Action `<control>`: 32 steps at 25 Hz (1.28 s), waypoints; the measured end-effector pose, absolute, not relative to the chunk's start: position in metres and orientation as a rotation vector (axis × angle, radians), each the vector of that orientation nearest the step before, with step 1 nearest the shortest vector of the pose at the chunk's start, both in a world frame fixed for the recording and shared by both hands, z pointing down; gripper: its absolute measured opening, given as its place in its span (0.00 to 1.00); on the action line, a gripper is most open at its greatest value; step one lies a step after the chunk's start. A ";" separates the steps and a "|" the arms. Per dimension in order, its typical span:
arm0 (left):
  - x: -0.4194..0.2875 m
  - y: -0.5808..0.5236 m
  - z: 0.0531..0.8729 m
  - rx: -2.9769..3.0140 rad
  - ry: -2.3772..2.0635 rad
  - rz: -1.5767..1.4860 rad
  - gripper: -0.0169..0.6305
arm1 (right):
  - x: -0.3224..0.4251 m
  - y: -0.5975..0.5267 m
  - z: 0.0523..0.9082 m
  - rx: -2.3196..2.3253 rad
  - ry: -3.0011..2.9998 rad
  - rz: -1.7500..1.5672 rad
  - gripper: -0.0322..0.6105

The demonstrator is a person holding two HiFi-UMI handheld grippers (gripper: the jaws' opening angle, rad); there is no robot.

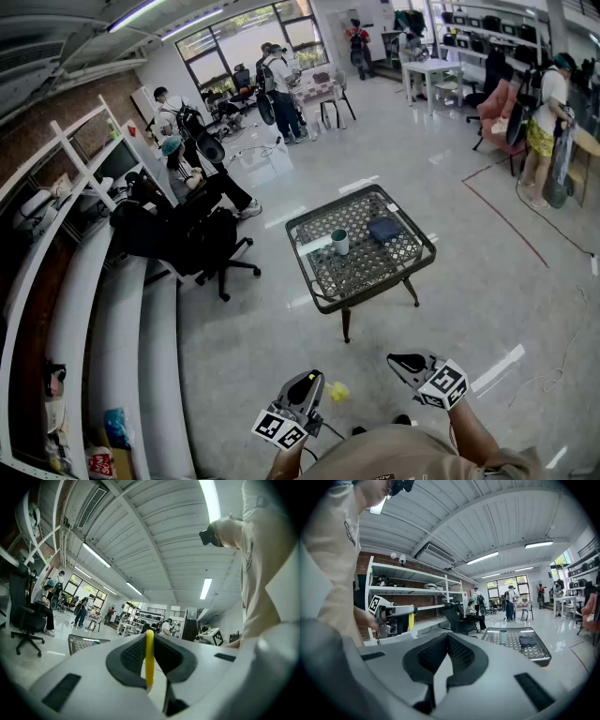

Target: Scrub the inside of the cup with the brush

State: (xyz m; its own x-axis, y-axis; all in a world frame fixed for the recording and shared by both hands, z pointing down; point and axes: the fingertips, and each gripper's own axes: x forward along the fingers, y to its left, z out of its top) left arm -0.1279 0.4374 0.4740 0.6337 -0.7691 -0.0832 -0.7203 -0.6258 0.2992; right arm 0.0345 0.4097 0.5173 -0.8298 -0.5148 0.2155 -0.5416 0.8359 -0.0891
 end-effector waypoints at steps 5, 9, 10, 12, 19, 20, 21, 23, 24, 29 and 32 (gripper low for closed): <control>-0.138 0.431 0.477 2.625 -1.195 -0.287 0.10 | 0.020 0.407 0.509 0.829 -2.840 0.162 0.07; -0.145 0.428 0.478 2.640 -1.147 -0.257 0.11 | 0.018 0.411 0.512 0.875 -2.823 0.194 0.07; -0.147 0.427 0.479 2.642 -1.130 -0.246 0.11 | 0.016 0.412 0.514 0.889 -2.818 0.200 0.07; -0.148 0.424 0.481 2.651 -1.097 -0.235 0.10 | 0.013 0.414 0.515 0.920 -2.819 0.200 0.07; -0.147 0.412 0.490 2.688 -1.054 -0.254 0.11 | 0.017 0.420 0.530 1.084 -2.753 0.202 0.07; -0.148 0.411 0.492 2.678 -1.056 -0.252 0.10 | 0.017 0.420 0.536 1.086 -2.736 0.224 0.07; -0.148 0.409 0.494 2.664 -1.053 -0.247 0.11 | 0.017 0.418 0.541 1.081 -2.718 0.244 0.07; -0.149 0.402 0.496 2.637 -1.047 -0.247 0.10 | 0.016 0.407 0.545 1.069 -2.690 0.253 0.07; -0.148 0.399 0.497 2.631 -1.049 -0.247 0.11 | 0.015 0.399 0.544 1.062 -2.689 0.246 0.07; -0.145 0.368 0.498 2.623 -1.102 -0.242 0.11 | 0.012 0.359 0.540 0.956 -2.738 0.259 0.07; -0.132 0.341 0.494 2.643 -1.103 -0.217 0.11 | 0.014 0.328 0.542 0.866 -2.785 0.310 0.07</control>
